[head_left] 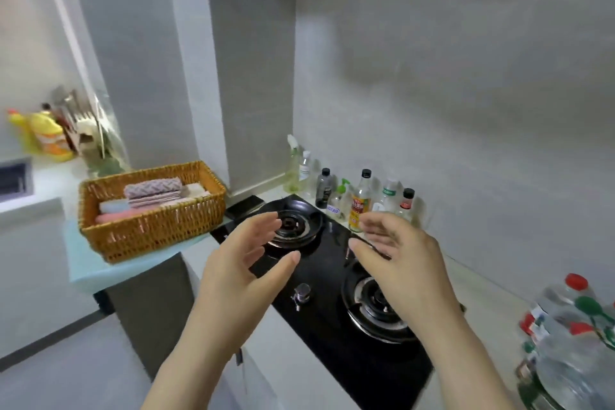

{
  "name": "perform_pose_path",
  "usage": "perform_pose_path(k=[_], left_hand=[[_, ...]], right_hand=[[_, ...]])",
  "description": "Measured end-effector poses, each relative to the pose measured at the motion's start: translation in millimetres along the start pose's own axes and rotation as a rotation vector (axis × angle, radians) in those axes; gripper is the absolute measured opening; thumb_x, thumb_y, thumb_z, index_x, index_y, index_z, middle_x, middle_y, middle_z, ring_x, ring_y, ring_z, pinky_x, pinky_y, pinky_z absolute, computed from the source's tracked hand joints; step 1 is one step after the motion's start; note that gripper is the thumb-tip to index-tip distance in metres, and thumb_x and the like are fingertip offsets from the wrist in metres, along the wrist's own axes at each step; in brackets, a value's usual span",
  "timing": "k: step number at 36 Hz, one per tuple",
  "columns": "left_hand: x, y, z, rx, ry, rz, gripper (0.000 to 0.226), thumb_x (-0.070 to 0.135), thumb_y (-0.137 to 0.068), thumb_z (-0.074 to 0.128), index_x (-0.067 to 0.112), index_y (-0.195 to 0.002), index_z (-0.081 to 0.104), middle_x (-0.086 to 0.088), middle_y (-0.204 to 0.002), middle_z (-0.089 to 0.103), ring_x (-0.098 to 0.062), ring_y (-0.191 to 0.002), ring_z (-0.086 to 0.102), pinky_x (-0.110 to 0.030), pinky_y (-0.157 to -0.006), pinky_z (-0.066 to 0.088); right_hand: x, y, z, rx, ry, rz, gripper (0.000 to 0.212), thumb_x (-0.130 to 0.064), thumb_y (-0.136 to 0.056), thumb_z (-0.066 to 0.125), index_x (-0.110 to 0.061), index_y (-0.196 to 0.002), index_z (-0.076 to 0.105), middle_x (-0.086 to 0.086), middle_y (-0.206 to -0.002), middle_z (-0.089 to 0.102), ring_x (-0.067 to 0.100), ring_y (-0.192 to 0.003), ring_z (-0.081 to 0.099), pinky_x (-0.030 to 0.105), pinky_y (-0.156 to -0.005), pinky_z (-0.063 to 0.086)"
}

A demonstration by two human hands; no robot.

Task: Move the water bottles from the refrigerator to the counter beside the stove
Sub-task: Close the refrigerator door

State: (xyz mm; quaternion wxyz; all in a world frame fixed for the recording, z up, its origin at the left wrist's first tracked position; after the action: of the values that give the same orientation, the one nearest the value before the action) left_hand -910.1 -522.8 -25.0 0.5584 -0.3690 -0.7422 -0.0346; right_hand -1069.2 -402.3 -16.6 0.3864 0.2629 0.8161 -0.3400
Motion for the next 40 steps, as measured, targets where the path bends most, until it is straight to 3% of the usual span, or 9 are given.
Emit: perform_pose_path(k=[8, 13, 18, 21, 25, 34, 40], left_hand=[[-16, 28, -108, 0.212, -0.046, -0.035, 0.049, 0.036, -0.074, 0.074, 0.039, -0.119, 0.056, 0.024, -0.116, 0.062, 0.007, -0.110, 0.056, -0.025, -0.097, 0.047], [-21, 49, -167, 0.348, -0.094, -0.057, 0.051, 0.034, -0.073, 0.071, 0.032, -0.121, 0.057, 0.020, -0.118, 0.062, 0.007, -0.109, 0.057, -0.009, -0.091, 0.045], [-28, 65, -215, 0.490, -0.209, -0.105, 0.046, 0.028, -0.077, 0.073, 0.044, -0.115, 0.051, 0.030, -0.113, 0.058, 0.014, -0.107, 0.054, -0.007, -0.090, 0.044], [-30, 75, -237, 0.579, -0.275, -0.129, 0.046, 0.033, -0.076, 0.073, 0.045, -0.115, 0.051, 0.032, -0.113, 0.057, 0.013, -0.107, 0.054, -0.004, -0.088, 0.044], [-29, 89, -261, 0.714, -0.318, -0.183, 0.050, 0.044, -0.070, 0.067, 0.039, -0.117, 0.053, 0.021, -0.120, 0.061, 0.004, -0.111, 0.056, -0.017, -0.096, 0.047], [-29, 116, -302, 1.006, -0.466, -0.293, 0.043, 0.027, -0.078, 0.074, 0.039, -0.115, 0.055, 0.025, -0.115, 0.062, 0.013, -0.107, 0.055, -0.009, -0.092, 0.046], [-36, 145, -316, 1.154, -0.517, -0.389, 0.044, 0.025, -0.078, 0.074, 0.033, -0.118, 0.058, 0.023, -0.115, 0.063, 0.008, -0.108, 0.057, -0.018, -0.095, 0.046]], right_hand=[[-79, 1, 89, -0.141, -0.084, -0.182, 0.030, -0.020, -0.082, 0.072, -0.027, -0.111, 0.066, -0.020, -0.102, 0.067, -0.006, -0.099, 0.061, 0.016, -0.090, 0.049], [-125, 4, 140, -0.271, -0.147, -0.276, 0.031, -0.023, -0.083, 0.073, -0.028, -0.113, 0.066, -0.021, -0.102, 0.066, -0.010, -0.098, 0.060, 0.010, -0.089, 0.047], [-165, 2, 189, -0.393, -0.228, -0.359, 0.028, -0.020, -0.081, 0.074, -0.030, -0.106, 0.066, -0.017, -0.103, 0.067, -0.006, -0.098, 0.062, 0.019, -0.092, 0.051], [-188, 3, 217, -0.467, -0.259, -0.411, 0.031, -0.022, -0.082, 0.073, -0.025, -0.112, 0.067, -0.014, -0.108, 0.067, -0.003, -0.100, 0.062, 0.024, -0.093, 0.053], [-215, 6, 254, -0.562, -0.286, -0.525, 0.034, -0.026, -0.083, 0.073, -0.025, -0.116, 0.065, -0.014, -0.107, 0.067, -0.001, -0.100, 0.062, 0.019, -0.090, 0.052], [-270, 17, 322, -0.782, -0.402, -0.757, 0.035, -0.027, -0.085, 0.069, -0.026, -0.119, 0.063, -0.014, -0.107, 0.065, -0.003, -0.100, 0.059, 0.011, -0.088, 0.047], [-298, 43, 362, -0.929, -0.506, -0.849, 0.032, -0.028, -0.084, 0.070, -0.026, -0.115, 0.064, -0.020, -0.100, 0.063, -0.006, -0.097, 0.060, 0.012, -0.087, 0.049]])
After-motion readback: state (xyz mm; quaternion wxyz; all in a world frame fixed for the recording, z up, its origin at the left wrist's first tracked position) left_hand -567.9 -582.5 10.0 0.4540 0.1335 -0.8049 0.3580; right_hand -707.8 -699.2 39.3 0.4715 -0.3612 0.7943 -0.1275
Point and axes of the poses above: each hand's wrist, its own y-axis away from the middle knuckle, its own z-axis out of the palm, x = y × z, the point moved 2 cm from there along -y, towards the middle knuckle
